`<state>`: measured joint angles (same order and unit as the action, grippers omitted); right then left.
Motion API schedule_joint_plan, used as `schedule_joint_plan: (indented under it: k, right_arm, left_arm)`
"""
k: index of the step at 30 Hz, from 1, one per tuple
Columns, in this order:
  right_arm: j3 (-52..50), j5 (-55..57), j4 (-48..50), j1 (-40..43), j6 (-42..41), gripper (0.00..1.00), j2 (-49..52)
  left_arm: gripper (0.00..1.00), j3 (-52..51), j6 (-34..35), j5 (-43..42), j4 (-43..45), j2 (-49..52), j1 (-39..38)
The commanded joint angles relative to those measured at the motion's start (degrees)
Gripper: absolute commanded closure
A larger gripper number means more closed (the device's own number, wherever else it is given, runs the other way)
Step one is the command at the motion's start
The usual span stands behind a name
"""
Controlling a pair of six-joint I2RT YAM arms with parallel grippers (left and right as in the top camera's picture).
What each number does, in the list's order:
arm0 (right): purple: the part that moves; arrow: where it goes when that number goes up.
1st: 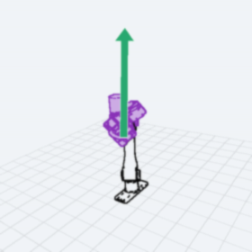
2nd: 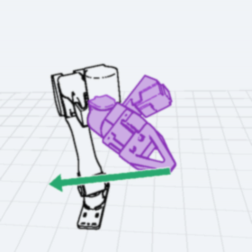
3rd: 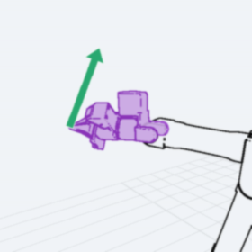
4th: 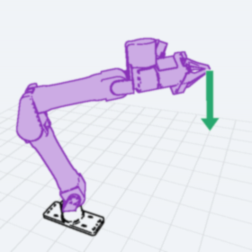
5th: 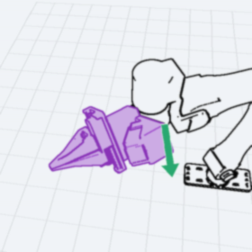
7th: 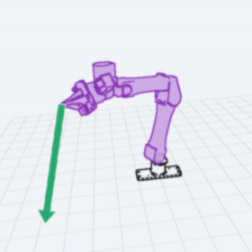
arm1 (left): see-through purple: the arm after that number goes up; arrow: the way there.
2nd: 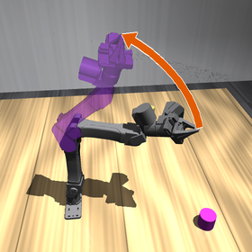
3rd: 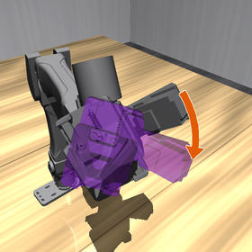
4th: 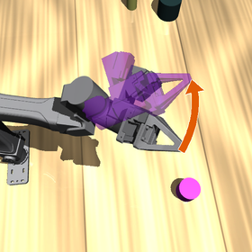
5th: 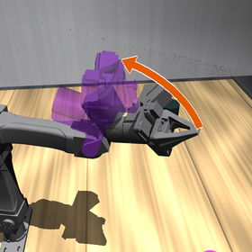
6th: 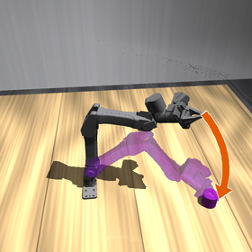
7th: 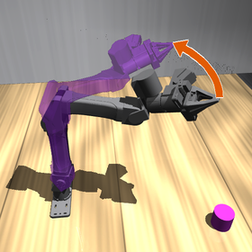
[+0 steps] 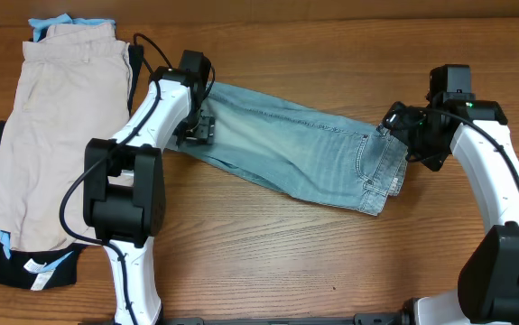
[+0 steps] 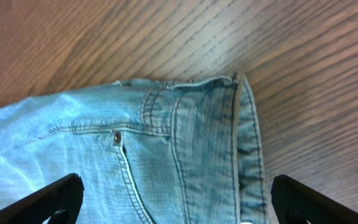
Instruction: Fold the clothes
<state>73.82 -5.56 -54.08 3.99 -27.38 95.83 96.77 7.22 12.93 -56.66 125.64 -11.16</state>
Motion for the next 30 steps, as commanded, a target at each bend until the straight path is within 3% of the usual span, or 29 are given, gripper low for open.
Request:
schedule_joint_plan:
  k: [1,12,19,27,30]
  right_arm:
    - [1.1,-0.1,-1.9,-0.3,2.4,0.0,-1.3]
    - [-5.7,-0.1,-0.4,-0.2,4.0,0.0,1.4]
    - [-6.4,-2.4,0.9,-0.2,5.2,0.0,7.5]
    - [-12.7,-12.6,7.7,-0.2,4.5,0.01,10.2]
    - [-16.5,-18.4,13.2,-0.2,4.5,0.13,10.3]
  left_arm:
    - [0.0,2.7,0.3,-0.4,-0.1,-0.2,0.0]
    - [0.0,11.1,-2.4,-10.5,-0.4,-0.1,0.0]
    - [0.0,11.1,-2.4,-11.1,-0.5,-0.1,0.0]
    - [0.0,11.1,-2.4,-11.1,-1.6,-0.1,0.0]
    - [0.0,11.1,-2.4,-11.1,-1.7,-0.1,0.0]
